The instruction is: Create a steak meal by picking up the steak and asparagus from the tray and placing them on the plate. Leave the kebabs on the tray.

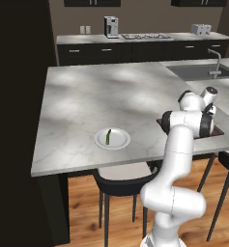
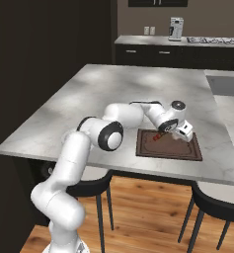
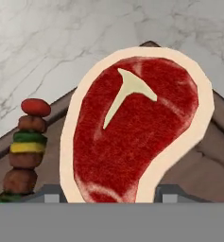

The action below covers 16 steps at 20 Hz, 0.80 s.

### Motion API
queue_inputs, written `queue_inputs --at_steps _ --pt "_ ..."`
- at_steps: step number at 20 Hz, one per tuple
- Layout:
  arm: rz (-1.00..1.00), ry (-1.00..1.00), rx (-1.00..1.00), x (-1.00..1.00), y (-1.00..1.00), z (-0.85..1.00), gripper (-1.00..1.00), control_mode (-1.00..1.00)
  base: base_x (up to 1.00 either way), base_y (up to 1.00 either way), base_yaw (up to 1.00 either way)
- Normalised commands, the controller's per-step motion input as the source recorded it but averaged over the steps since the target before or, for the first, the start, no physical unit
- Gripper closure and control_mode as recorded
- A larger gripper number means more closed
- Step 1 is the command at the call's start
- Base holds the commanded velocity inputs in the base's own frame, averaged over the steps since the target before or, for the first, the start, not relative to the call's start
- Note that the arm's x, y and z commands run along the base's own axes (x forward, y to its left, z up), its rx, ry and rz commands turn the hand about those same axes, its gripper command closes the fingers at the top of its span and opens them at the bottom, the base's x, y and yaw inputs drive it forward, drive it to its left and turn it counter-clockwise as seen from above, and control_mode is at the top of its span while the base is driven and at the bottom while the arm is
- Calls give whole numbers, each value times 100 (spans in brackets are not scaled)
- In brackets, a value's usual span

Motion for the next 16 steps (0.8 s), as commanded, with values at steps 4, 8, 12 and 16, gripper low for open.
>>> queue_inputs --at_steps 4,8,12,16 --pt "0 -6 -1 -99 46 49 100 -100 0 0 0" --pt "0 -6 -7 -77 94 60 100 -100 0 0 0" --pt "0 -1 -10 -63 100 60 100 -100 0 0 0" --pt "0 0 -9 -54 100 52 100 -100 0 0 0"
